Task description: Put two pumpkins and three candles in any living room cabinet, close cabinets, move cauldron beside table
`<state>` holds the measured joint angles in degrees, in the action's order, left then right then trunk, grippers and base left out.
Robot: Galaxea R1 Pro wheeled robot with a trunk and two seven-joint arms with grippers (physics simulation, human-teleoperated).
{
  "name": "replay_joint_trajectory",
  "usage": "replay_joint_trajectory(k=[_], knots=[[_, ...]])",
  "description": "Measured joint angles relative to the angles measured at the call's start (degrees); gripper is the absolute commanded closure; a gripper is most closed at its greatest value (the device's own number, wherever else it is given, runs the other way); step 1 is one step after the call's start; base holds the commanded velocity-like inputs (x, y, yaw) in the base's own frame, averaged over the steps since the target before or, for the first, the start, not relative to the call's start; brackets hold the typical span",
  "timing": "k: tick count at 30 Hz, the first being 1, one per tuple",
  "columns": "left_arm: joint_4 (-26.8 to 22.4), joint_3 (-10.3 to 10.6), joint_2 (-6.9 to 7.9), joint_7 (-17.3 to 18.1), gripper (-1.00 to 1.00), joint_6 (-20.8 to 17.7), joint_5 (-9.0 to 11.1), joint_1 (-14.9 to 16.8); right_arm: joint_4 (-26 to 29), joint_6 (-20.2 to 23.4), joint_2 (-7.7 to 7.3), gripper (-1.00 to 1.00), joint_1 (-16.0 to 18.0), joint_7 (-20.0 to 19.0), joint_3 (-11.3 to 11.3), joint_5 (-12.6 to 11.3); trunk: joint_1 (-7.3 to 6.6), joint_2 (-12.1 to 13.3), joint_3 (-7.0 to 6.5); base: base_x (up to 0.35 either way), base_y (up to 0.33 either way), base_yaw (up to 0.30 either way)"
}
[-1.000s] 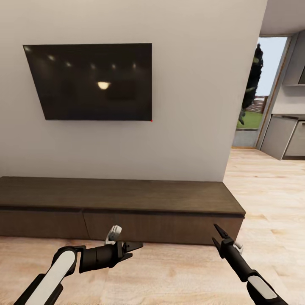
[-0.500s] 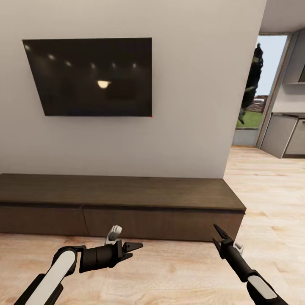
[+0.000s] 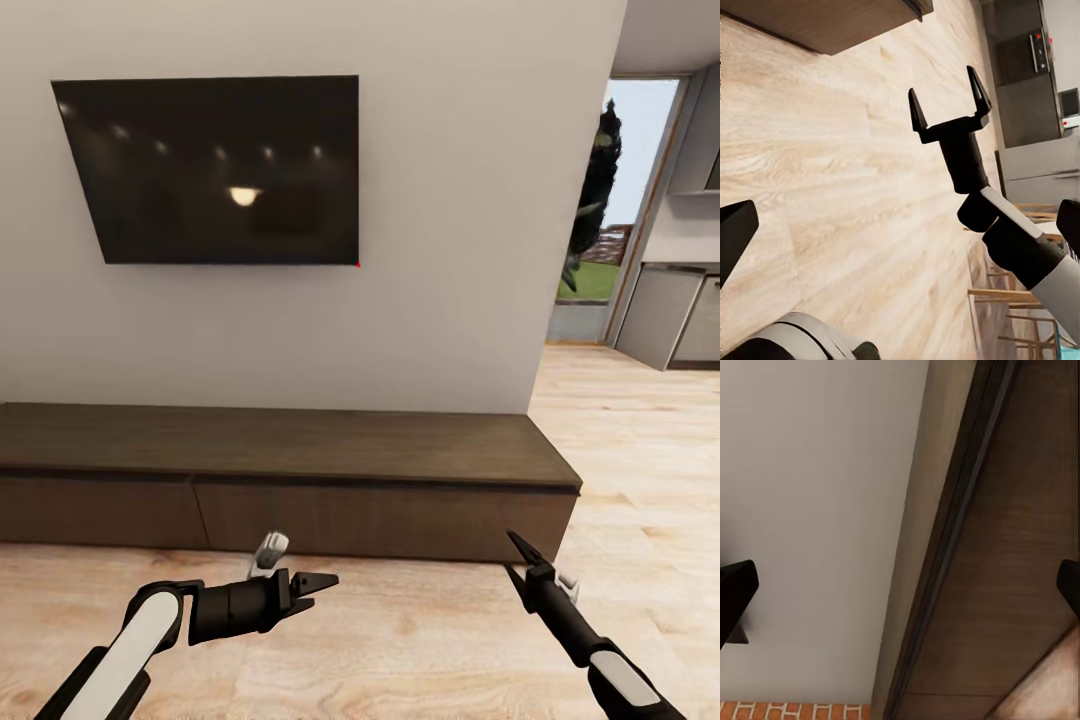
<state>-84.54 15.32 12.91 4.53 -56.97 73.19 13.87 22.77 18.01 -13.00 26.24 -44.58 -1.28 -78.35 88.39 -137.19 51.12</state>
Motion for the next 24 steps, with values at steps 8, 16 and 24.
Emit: replay_joint_trajectory(k=[8,16,24], knots=[[0.0,0.0,-0.02,0.0,-1.00,0.0,0.0,0.0,-0.1,0.1,-1.63,-1.00,0.0,0.2,-1.4,-0.6,1.76,-3.2,1.44,0.000,0.000,0.000],[0.1,0.0,-0.07,0.0,-1.00,0.0,0.0,0.0,0.2,0.6,-2.18,-1.00,0.2,2.7,-3.1,-1.9,3.33,-6.0,2.91,0.000,0.000,0.000],[0.1,0.0,-0.33,0.0,-1.00,0.1,0.0,0.0,0.0,1.7,-2.21,-1.00,2.1,4.4,-3.1,-2.1,3.40,-6.1,3.58,0.000,0.000,0.000]])
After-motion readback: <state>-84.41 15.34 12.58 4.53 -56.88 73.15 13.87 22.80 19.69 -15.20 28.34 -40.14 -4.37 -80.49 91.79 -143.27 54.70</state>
